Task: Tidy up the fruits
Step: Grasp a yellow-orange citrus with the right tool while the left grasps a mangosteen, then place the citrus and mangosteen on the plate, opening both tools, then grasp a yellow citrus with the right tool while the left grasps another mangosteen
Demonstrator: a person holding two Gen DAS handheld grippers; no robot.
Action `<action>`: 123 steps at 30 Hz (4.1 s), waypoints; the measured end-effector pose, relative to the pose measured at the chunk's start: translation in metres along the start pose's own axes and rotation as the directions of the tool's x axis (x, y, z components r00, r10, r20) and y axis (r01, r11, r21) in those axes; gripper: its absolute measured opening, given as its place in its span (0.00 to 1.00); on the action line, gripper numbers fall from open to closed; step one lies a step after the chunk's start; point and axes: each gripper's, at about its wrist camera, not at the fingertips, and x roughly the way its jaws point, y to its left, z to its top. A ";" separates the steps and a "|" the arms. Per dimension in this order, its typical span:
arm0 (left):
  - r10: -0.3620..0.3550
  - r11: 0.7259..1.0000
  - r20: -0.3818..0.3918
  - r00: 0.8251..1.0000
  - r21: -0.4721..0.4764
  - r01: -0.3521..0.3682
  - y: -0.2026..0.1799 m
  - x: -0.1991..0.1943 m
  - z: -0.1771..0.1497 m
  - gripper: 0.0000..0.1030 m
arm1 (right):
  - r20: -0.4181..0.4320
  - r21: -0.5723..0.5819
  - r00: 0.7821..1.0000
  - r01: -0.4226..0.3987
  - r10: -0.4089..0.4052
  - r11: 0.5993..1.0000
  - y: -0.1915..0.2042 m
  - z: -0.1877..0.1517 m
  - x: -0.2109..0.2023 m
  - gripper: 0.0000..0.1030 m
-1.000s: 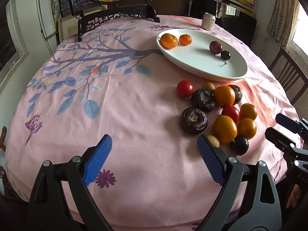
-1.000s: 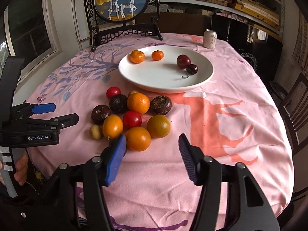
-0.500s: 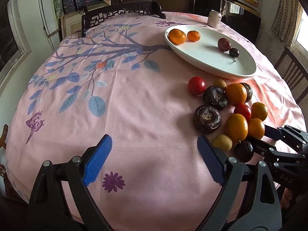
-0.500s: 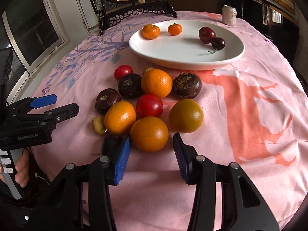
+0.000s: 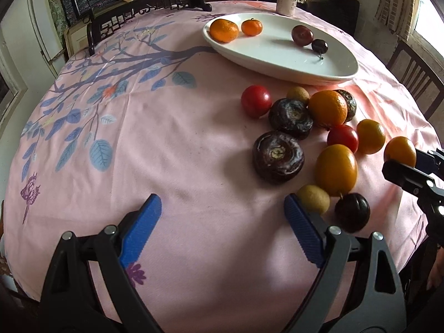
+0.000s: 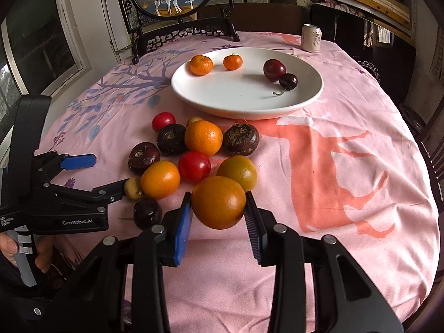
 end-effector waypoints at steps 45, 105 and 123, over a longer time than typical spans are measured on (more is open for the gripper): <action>-0.124 0.992 0.133 0.983 0.036 0.120 -0.024 -0.036 0.110 0.38 | 0.107 -0.023 0.994 0.011 -0.008 1.000 -0.021 0.049 -0.017 0.36; -0.027 0.996 0.080 0.996 -0.085 0.034 0.012 -0.032 0.013 0.85 | -0.006 -0.017 0.997 0.075 -0.075 0.997 -0.021 0.010 0.022 0.63; -0.058 0.996 -0.012 0.998 -0.064 0.057 -0.008 0.009 0.032 0.81 | 0.024 0.037 0.998 0.054 -0.055 0.998 -0.032 0.008 0.004 0.35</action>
